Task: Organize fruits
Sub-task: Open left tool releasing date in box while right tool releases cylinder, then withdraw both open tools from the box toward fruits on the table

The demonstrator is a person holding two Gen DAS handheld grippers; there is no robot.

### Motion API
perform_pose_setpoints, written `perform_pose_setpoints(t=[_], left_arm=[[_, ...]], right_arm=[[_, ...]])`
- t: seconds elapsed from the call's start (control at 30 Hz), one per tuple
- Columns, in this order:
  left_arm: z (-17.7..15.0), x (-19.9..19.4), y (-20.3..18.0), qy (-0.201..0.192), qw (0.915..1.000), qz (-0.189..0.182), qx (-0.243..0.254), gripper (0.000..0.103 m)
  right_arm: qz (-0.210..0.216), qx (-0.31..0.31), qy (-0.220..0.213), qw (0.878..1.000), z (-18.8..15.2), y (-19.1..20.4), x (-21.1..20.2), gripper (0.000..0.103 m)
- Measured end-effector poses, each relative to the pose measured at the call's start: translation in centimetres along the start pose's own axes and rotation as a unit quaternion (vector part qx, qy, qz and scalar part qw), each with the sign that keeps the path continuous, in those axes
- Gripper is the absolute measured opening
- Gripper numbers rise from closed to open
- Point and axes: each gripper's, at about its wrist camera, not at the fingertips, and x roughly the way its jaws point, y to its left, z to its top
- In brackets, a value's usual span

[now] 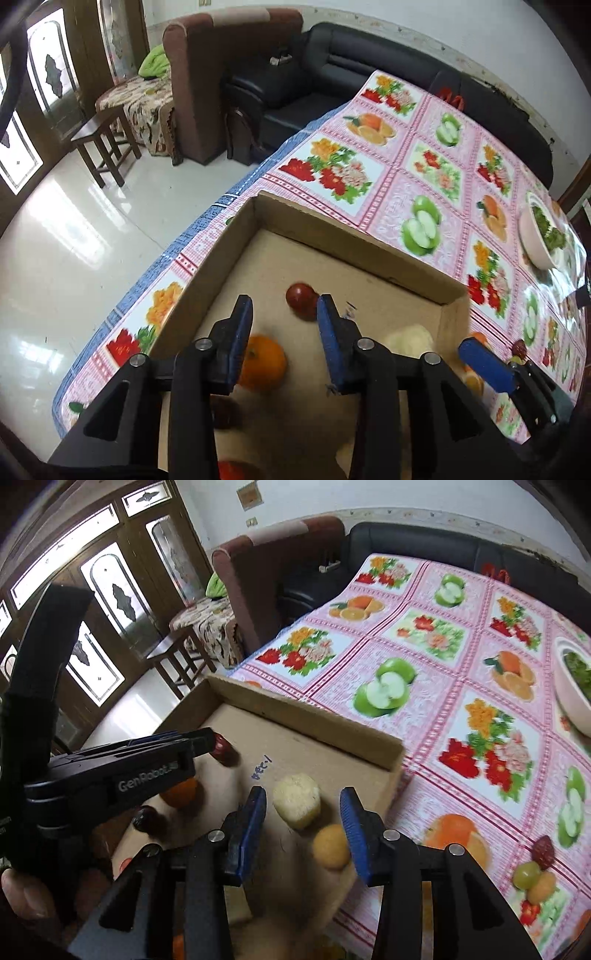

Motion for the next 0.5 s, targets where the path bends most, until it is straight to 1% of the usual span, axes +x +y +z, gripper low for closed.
perform_pose_setpoints(t=[0.07, 0.13, 0.3, 0.37, 0.5], left_arm=[[-0.6, -0.9, -0.2, -0.006, 1.0000, -0.007, 0.002, 0.034], [-1.4, -2.0, -0.8, -0.013, 0.9998, -0.012, 0.006, 0.038], [-3.1, -4.2, -2.3, -0.030, 0.9992, -0.018, 0.017, 0.039], [-3.8, -4.8, -2.9, -0.032, 0.9990, -0.025, 0.021, 0.042], [-5.3, -5.9, -4.2, -0.032, 0.9981, -0.043, 0.031, 0.042]], right_arm=[[0.005, 0.008, -0.008, 1.000, -0.5, -0.3, -1.3, 0.043], [0.005, 0.015, -0.018, 1.000, -1.2, -1.0, -2.9, 0.043], [0.002, 0.034, -0.031, 0.999, -3.0, -2.6, -5.8, 0.044], [-0.001, 0.042, -0.036, 0.998, -3.7, -3.4, -6.8, 0.044], [-0.006, 0.056, -0.047, 0.997, -5.3, -4.9, -9.1, 0.045]])
